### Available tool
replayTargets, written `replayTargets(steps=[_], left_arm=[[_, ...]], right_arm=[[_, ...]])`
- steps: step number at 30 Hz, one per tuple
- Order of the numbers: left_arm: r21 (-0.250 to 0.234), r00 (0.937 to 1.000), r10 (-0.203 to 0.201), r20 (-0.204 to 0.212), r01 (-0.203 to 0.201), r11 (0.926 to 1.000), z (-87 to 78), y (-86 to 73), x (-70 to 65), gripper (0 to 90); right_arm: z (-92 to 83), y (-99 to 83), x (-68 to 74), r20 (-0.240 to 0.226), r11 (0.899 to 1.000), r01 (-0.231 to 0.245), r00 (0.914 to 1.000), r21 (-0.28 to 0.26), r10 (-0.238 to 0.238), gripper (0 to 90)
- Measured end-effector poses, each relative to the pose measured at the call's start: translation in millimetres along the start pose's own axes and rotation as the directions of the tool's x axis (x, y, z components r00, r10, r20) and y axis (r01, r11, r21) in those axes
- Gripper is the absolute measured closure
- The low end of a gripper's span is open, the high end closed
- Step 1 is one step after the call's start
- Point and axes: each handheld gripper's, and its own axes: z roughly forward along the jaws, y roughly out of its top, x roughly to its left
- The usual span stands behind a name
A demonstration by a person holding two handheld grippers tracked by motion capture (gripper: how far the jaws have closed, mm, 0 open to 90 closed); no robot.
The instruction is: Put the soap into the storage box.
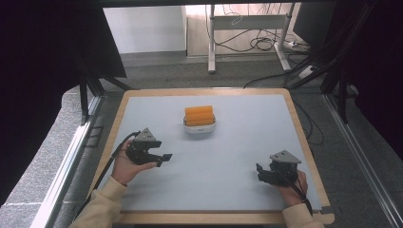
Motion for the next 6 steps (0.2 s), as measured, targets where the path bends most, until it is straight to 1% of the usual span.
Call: replayTargets(steps=[3,6], left_arm=[[0.008,0.9999,0.004,-0.010,-0.004,1.0000,-0.5,-1.9,0.0,30.4],[0.021,0.9999,-0.011,-0.003,0.011,0.9997,0.2,-5.6,-0.1,29.6]], right_arm=[[-0.5,-0.3,-0.5,0.003,1.000,-0.005,1.0000,0.000,0.005,15.2],[-0.9,0.3,-0.3,0.002,1.000,-0.001,1.0000,-0.003,0.001,15.2]])
